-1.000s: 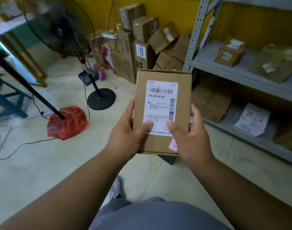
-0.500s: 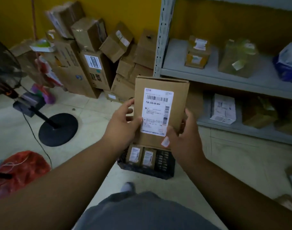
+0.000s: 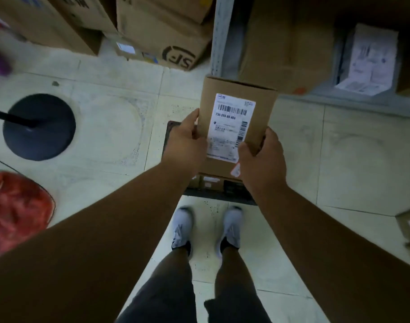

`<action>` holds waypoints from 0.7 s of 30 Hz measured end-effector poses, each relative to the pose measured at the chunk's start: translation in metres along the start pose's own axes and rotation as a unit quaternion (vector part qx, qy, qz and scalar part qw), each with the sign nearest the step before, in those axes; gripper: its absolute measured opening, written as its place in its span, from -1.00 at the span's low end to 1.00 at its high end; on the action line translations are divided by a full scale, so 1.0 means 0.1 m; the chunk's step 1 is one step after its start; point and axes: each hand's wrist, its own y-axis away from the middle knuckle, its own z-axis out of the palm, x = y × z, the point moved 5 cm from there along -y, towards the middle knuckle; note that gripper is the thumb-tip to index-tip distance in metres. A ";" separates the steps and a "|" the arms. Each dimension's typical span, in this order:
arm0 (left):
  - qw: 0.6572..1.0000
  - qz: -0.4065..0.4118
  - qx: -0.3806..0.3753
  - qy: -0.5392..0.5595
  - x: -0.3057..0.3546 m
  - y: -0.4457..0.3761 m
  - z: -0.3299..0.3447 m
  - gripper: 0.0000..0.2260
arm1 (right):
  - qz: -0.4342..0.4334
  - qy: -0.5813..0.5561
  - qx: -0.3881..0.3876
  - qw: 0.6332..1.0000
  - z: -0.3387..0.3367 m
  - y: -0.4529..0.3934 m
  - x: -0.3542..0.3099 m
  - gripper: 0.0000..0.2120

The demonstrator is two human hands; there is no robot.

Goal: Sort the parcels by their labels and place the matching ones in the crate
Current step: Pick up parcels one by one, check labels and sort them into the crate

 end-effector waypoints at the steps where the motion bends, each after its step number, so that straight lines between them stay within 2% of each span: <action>1: 1.000 -0.011 0.000 0.006 -0.18 -0.13 0.11 -0.48 | 0.019 0.010 -0.001 1.000 0.12 -0.13 0.19 -0.52; 8: 0.989 -0.110 -0.097 0.022 -1.78 -1.19 1.17 -0.71 | 0.105 0.086 -0.002 0.991 1.26 -1.01 1.67 -0.59; 12: 0.985 -0.130 -0.114 -0.026 -2.65 -1.78 1.51 -0.83 | 0.179 0.071 -0.041 0.980 2.07 -1.37 2.42 -0.45; 13: 0.983 -0.141 -0.113 -0.044 -2.87 -1.92 1.58 -0.83 | 0.187 0.076 -0.052 0.978 2.23 -1.45 2.57 -0.48; 16: 0.973 -0.170 -0.125 -0.093 -3.43 -2.22 1.78 -0.64 | 0.197 0.097 -0.100 0.970 2.62 -1.68 2.95 -0.54; 19: 0.965 -0.179 -0.136 -0.133 -3.72 -2.42 1.96 -0.64 | 0.232 0.080 -0.111 0.963 2.86 -1.83 3.25 -0.47; 21: 0.962 -0.184 -0.137 -0.145 -3.84 -2.52 2.02 -0.66 | 0.241 0.072 -0.123 0.960 2.98 -1.89 3.35 -0.49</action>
